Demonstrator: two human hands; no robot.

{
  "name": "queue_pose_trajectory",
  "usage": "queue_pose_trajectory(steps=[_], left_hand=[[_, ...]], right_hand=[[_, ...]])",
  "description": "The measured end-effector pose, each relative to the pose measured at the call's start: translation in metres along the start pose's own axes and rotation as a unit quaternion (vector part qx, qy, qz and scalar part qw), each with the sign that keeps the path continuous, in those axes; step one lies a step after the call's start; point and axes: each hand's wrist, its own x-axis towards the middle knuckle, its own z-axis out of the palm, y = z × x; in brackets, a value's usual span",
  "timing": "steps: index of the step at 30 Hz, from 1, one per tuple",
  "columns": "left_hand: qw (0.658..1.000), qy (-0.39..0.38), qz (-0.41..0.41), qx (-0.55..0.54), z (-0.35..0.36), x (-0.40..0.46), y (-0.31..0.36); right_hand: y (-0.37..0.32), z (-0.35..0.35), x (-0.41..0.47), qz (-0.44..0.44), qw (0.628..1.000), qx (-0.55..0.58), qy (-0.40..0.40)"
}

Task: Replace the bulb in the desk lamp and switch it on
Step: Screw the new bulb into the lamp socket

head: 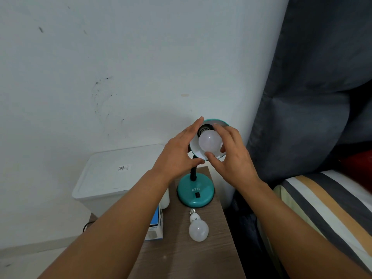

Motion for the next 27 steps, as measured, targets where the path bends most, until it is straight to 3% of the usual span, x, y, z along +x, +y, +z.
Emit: queue_pose_trajectory(steps=[3,8,15,21,27], left_hand=[[1.0,-0.002,-0.003,-0.001,-0.0007,-0.0003,0.0011],[1.0,0.0,-0.003,-0.001,-0.0001,-0.0005,0.0006],[1.0,0.001,-0.002,0.011,-0.0003,-0.0002,0.0],[1.0,0.003,-0.001,0.004,0.0002,-0.0001,0.0],[1.0,0.001,-0.003,0.004,-0.0009,-0.0006,0.0003]], right_hand=[[0.0005,0.0007,-0.0024,-0.014,1.0,-0.013,-0.009],[-0.0005,0.0014,-0.0006,0.048,0.999,0.02,0.015],[0.0011,0.0017,-0.0036,0.021,1.0,0.003,-0.018],[-0.0034,0.0,-0.0025,0.05,0.999,-0.012,0.004],[-0.006,0.0021,-0.0035,0.003,1.0,-0.004,0.002]])
